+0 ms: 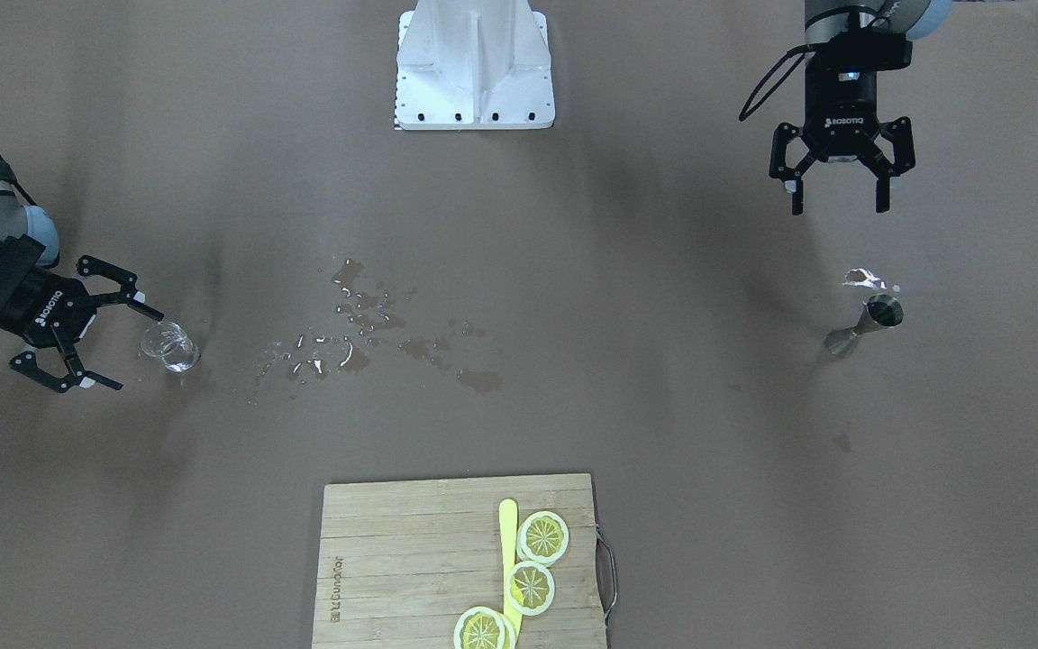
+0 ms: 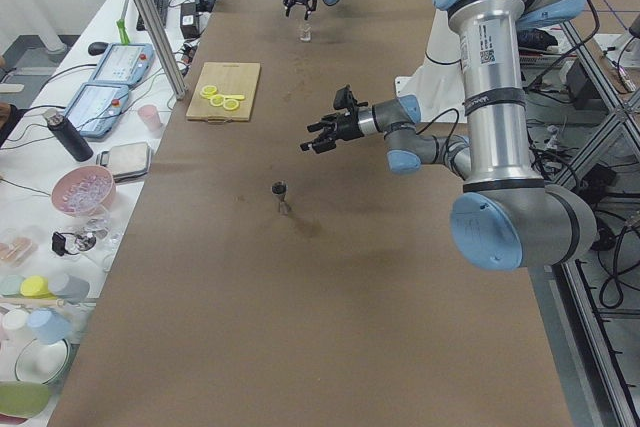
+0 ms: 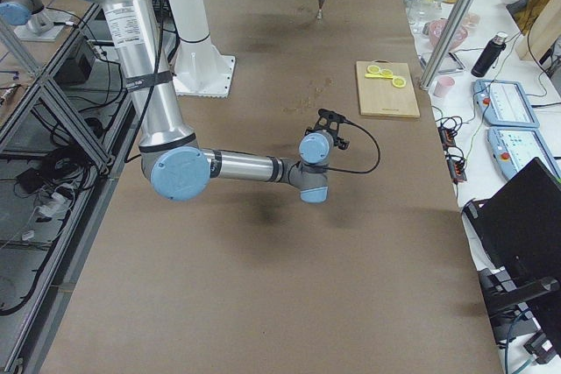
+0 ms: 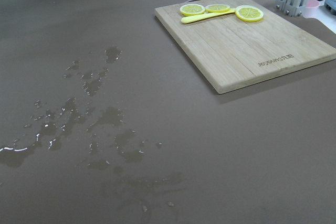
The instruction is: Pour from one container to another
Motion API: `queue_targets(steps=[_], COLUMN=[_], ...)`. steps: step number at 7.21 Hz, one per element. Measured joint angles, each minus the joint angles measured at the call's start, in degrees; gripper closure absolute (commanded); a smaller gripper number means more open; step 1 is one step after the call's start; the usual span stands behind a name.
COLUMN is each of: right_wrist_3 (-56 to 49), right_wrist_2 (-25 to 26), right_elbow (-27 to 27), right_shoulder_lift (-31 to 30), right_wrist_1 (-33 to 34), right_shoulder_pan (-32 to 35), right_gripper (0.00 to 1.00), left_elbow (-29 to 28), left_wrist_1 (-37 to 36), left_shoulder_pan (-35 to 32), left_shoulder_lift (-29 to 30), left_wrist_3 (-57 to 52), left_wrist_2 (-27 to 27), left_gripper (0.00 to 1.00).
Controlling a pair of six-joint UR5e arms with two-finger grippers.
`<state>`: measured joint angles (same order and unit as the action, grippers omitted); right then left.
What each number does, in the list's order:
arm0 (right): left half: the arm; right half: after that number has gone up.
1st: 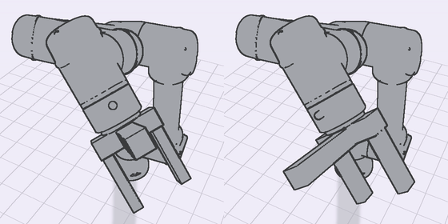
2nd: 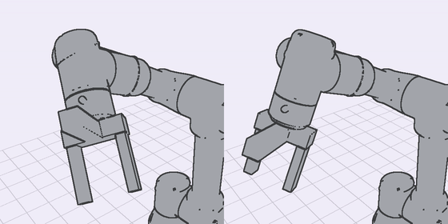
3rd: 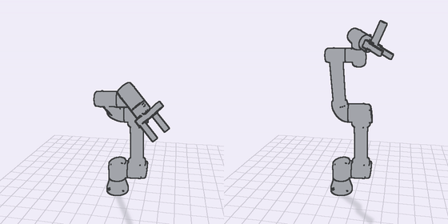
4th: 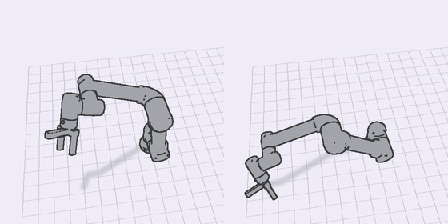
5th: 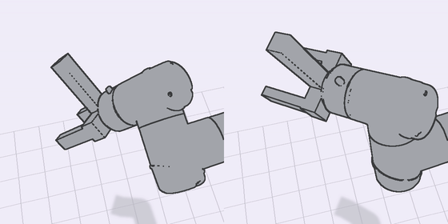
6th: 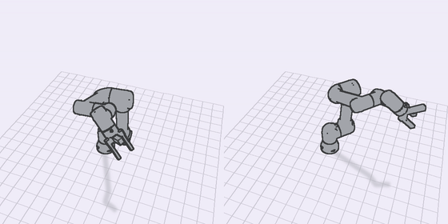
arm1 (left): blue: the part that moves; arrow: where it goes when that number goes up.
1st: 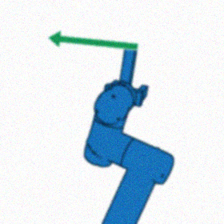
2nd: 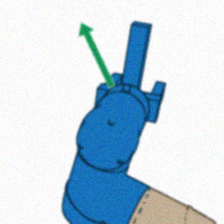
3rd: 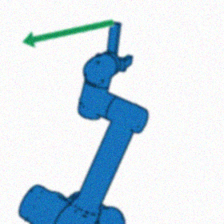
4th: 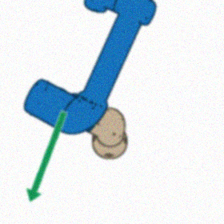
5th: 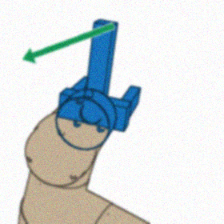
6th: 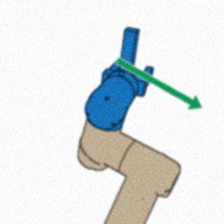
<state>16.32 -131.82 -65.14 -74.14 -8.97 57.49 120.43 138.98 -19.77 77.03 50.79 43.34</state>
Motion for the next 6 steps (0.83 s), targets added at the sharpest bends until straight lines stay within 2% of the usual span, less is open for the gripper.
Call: queue_targets(steps=[1, 3, 5, 6], right_wrist_3=[0.0, -0.6, -0.9, -0.8], right_wrist_2=[-0.2, -0.5, -0.3, -0.3], right_elbow=[0.0, -0.1, -0.2, -0.2], right_shoulder_lift=[1.2, 3.8, 5.1, 5.8], right_wrist_1=[3.1, 10.3, 17.5, 22.0], right_shoulder_pan=[1.3, 3.1, 4.4, 5.0], right_gripper=[0.0, 0.0, 0.0, 0.0], left_elbow=[0.1, -0.7, -4.7, -7.5], left_wrist_1=[-2.6, -13.1, -20.6, -23.3], left_shoulder_pan=[-4.1, -16.5, -27.5, -32.4], left_shoulder_lift=[3.4, 12.5, 18.0, 19.1], left_wrist_3=[-3.3, -11.7, -25.0, -28.2], left_wrist_2=[7.0, 25.3, 41.9, 49.8], left_gripper=[0.01, 0.01, 0.01, 0.01])
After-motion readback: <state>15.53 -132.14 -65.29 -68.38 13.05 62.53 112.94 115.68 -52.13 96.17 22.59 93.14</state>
